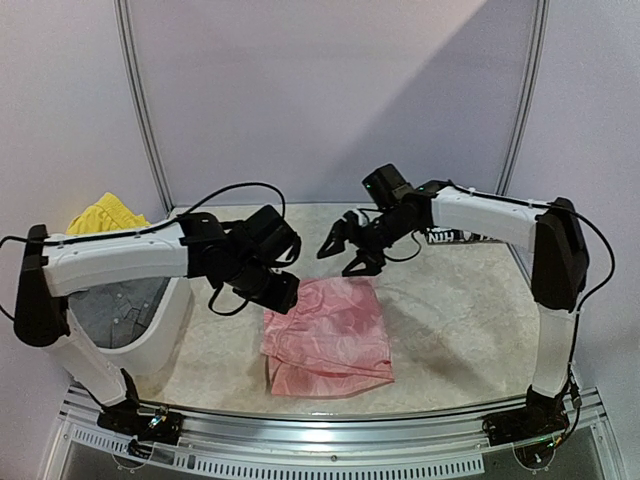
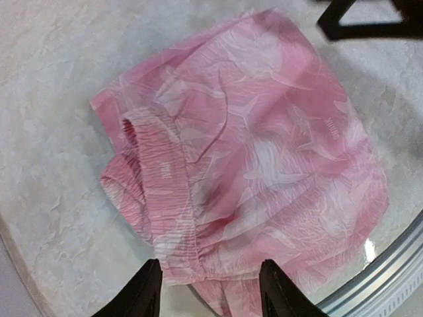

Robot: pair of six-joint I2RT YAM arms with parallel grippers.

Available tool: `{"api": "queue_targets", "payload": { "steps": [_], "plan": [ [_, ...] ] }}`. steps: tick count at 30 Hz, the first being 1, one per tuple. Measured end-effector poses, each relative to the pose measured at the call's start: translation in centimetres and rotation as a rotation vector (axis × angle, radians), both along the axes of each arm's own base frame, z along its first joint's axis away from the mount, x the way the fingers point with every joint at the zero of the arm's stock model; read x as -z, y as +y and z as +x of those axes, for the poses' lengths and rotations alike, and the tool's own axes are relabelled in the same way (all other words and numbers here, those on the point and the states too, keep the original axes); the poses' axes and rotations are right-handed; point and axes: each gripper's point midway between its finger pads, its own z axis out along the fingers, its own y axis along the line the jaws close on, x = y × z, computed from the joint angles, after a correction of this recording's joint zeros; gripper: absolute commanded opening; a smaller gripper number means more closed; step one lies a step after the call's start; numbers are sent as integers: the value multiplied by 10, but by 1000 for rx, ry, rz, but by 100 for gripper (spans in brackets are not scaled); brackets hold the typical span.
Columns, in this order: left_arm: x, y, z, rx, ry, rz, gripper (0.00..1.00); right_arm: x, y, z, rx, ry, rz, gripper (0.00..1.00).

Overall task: Fold and stack the mixed laundry pile
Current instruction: Fold the rectangle-folded shorts at the center of the board, then pick up the square-folded shorts from the center of the board.

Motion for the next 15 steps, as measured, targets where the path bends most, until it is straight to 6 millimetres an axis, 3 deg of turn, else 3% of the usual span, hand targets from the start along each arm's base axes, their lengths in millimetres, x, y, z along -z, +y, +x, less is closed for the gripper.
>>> {"api": "queue_targets", "payload": {
  "steps": [3,6,9,15],
  "plan": [
    [30,-12,0,25,58,31,50,1,-42,10,59,-31,-38,79],
    [56,-18,-2,39,112,56,49,8,-72,8,86,-45,-78,79],
    [77,-19,-5,44,152,75,49,25,-94,-6,89,-34,-123,79],
    [106,-3,-20,48,206,118,49,55,-128,-44,64,0,-204,79]
  ]
}}
